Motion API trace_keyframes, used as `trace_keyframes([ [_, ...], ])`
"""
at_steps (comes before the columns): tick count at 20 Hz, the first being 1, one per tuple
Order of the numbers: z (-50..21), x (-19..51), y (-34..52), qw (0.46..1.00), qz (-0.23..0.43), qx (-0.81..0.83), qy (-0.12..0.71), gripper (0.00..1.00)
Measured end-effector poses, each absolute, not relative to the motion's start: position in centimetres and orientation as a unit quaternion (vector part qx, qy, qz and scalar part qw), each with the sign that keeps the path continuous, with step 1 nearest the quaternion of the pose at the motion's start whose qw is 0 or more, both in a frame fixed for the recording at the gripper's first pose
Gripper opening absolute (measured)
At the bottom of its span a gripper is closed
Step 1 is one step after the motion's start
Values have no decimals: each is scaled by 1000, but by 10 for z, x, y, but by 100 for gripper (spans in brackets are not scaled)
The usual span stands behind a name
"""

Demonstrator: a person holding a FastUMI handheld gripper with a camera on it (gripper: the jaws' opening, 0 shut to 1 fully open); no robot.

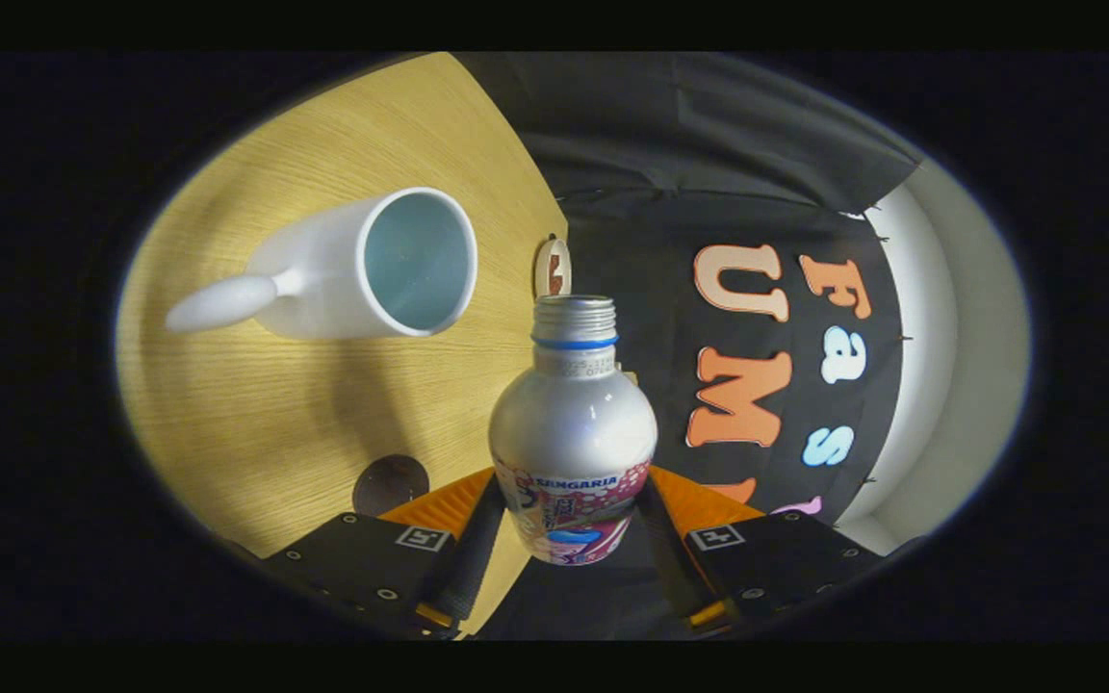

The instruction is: Take the bottle from table, then pour the juice into the cup, finally place the bottle on the coaster

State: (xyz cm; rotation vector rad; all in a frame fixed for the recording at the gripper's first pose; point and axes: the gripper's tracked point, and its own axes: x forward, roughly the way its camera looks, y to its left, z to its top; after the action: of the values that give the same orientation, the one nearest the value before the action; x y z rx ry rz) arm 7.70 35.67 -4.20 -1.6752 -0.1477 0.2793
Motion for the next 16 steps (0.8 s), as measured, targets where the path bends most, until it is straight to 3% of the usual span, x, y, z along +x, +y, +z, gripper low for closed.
trace_keyframes([
  [16, -50, 77, 365, 581, 123, -802, -60, 75],
])
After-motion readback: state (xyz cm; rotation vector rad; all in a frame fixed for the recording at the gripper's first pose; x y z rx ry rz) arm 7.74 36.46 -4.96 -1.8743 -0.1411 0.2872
